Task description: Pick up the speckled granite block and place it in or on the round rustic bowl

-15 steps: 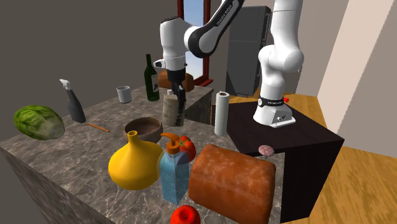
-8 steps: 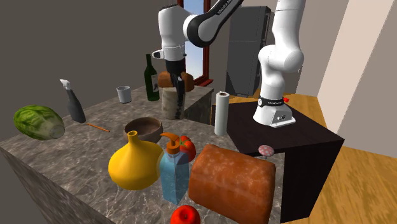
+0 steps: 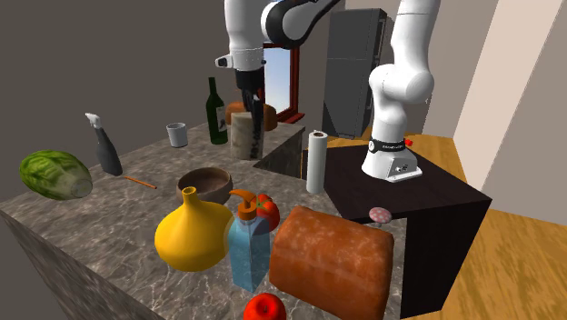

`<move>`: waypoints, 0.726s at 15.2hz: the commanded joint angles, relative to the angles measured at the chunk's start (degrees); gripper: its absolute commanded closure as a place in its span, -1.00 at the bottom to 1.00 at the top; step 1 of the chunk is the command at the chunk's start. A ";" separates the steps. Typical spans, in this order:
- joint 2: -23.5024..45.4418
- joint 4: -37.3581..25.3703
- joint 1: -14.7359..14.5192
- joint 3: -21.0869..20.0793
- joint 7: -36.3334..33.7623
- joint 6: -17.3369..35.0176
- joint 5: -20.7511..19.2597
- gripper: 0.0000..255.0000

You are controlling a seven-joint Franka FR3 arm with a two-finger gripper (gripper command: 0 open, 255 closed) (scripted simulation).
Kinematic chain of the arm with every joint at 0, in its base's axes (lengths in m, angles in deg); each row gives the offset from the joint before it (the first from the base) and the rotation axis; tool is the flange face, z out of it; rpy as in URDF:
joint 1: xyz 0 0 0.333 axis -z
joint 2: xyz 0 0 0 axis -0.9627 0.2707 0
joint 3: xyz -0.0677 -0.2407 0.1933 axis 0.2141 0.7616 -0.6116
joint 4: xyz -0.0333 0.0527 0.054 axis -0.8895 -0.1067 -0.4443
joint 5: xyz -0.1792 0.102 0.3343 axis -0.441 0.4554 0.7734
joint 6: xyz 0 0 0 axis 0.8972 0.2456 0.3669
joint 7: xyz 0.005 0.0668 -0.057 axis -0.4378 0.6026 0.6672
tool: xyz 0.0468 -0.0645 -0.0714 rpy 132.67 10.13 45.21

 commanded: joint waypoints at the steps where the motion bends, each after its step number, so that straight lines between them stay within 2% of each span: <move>1: -0.75 -0.83 0.00 0.02 0.22 -1.55 0.14 1.00; 5: -1.80 -2.25 -0.02 0.04 0.49 -4.00 0.34 1.00; 11: 10.16 -19.50 -0.85 -0.92 -1.27 -9.48 -0.46 1.00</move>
